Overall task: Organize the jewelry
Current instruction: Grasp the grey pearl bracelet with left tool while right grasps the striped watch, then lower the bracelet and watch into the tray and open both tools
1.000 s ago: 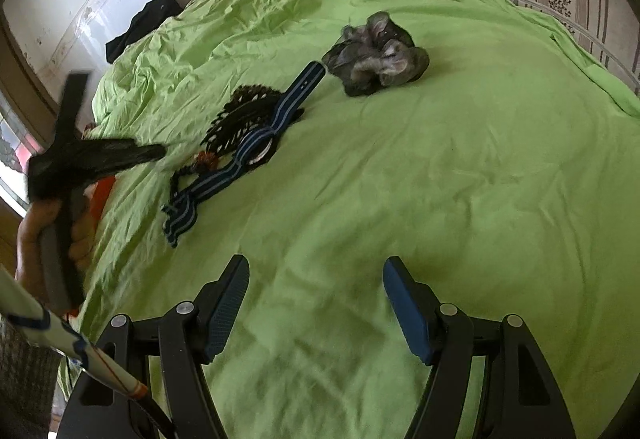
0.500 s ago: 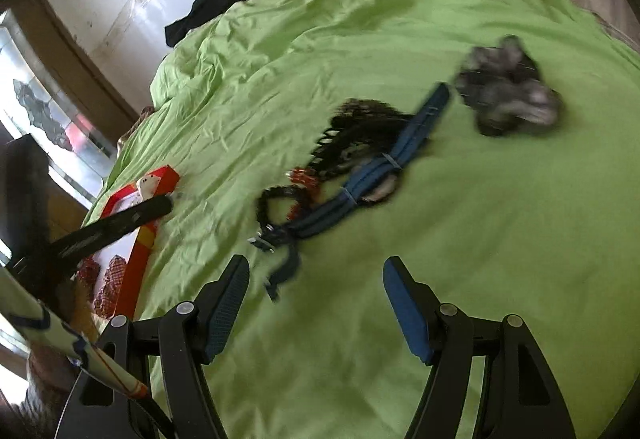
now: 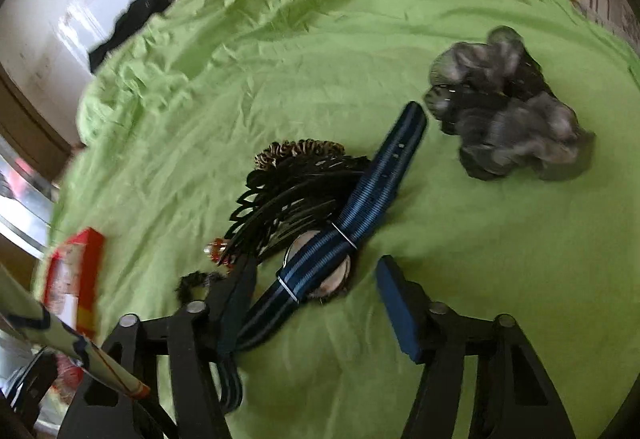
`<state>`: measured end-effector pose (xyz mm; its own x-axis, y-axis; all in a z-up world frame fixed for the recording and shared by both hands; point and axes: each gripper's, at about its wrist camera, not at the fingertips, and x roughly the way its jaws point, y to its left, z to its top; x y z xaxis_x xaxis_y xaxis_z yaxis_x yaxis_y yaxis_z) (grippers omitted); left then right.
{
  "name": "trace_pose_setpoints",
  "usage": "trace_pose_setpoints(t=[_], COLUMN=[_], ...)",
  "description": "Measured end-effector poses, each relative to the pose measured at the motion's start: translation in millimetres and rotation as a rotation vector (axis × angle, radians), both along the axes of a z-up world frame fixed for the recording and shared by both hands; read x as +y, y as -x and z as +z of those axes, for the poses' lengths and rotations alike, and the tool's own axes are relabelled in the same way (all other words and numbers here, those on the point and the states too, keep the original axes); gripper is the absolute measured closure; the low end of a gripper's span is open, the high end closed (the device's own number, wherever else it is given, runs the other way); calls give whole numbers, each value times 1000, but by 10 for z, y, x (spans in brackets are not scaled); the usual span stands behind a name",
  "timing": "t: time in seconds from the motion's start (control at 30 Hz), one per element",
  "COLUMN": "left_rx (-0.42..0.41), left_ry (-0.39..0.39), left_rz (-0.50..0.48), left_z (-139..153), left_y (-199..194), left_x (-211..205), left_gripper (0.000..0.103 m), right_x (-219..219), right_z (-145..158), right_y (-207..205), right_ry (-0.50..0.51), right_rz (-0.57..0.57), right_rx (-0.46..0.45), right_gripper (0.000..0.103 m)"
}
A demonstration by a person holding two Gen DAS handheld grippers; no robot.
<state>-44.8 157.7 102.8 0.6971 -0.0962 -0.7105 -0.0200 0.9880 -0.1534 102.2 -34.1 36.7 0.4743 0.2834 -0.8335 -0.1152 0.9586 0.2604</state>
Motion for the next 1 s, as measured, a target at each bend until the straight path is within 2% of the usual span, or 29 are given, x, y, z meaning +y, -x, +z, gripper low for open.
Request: trace_pose_setpoints(t=[0.13, 0.3, 0.63, 0.77, 1.0], left_rx=[-4, -26, -81, -109, -85], left_ry=[-7, -12, 18, 31, -29], left_rz=[-3, 6, 58, 111, 239], left_z=[9, 122, 489, 718, 844], left_y=[70, 228, 641, 835, 989], left_x=[-16, 15, 310, 662, 1367], left_gripper=[98, 98, 98, 98, 98], right_x=[94, -112, -300, -108, 596], right_z=[-69, 65, 686, 1049, 1507], right_y=[-27, 126, 760, 988, 1360], right_ry=[84, -31, -110, -139, -180], right_rz=[12, 6, 25, 93, 294], right_rx=[-16, -23, -128, -193, -268], right_gripper=[51, 51, 51, 51, 51])
